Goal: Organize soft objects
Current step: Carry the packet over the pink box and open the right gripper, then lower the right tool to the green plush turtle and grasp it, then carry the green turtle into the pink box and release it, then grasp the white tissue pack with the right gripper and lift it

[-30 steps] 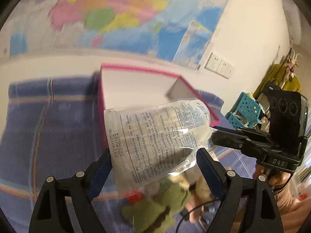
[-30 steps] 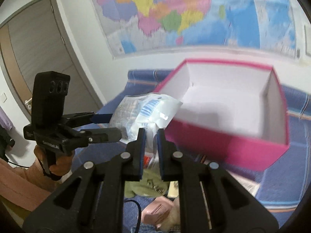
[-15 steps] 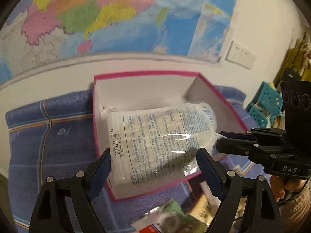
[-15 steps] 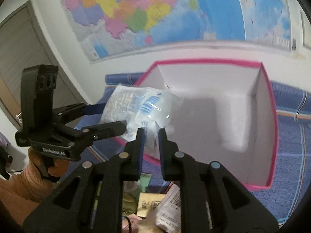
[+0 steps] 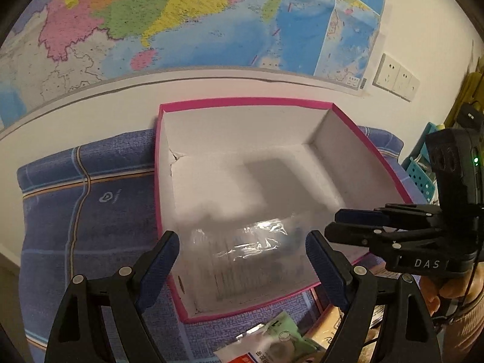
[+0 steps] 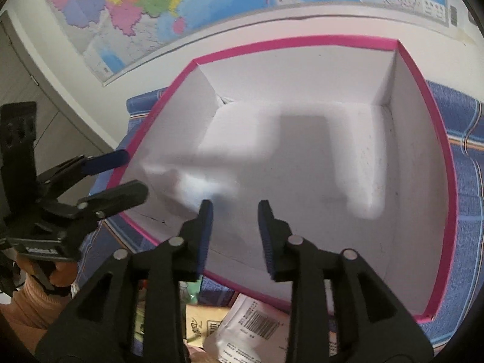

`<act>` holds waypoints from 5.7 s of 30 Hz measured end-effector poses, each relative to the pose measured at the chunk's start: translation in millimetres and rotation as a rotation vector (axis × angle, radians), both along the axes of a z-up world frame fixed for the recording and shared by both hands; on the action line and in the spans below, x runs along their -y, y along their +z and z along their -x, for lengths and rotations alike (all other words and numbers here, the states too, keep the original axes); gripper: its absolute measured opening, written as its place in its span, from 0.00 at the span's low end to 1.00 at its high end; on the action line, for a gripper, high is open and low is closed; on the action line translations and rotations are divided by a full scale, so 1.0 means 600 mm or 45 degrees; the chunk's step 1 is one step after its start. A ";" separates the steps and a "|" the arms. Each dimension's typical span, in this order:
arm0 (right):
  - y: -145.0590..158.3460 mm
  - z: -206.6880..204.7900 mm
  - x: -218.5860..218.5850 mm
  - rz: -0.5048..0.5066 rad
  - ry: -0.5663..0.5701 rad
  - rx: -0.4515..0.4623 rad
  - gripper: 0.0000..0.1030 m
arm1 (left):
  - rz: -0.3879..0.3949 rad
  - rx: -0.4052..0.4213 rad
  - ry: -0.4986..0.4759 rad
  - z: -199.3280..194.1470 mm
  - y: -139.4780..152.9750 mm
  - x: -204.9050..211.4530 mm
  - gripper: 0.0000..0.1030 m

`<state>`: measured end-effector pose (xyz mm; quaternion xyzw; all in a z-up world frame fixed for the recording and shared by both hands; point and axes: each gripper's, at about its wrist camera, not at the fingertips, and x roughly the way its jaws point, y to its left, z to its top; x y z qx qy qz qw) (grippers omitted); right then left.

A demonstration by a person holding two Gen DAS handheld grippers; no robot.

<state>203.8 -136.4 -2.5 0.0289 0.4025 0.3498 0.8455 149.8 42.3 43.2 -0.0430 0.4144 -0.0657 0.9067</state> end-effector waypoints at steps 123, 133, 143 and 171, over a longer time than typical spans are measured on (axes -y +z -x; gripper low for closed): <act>0.065 0.188 0.149 -0.315 0.024 0.154 0.59 | 0.189 -0.065 -0.405 0.131 -0.041 0.133 0.66; -0.076 0.167 0.231 -0.282 -0.231 -0.109 0.59 | 0.189 -0.219 -0.454 0.109 -0.101 0.187 0.62; -0.129 0.154 0.221 -0.265 -0.233 -0.173 0.48 | 0.241 -0.259 -0.483 0.097 -0.108 0.205 0.63; -0.009 0.212 0.212 -0.251 -0.164 0.169 0.30 | 0.344 -0.009 -0.454 0.150 0.018 0.176 0.66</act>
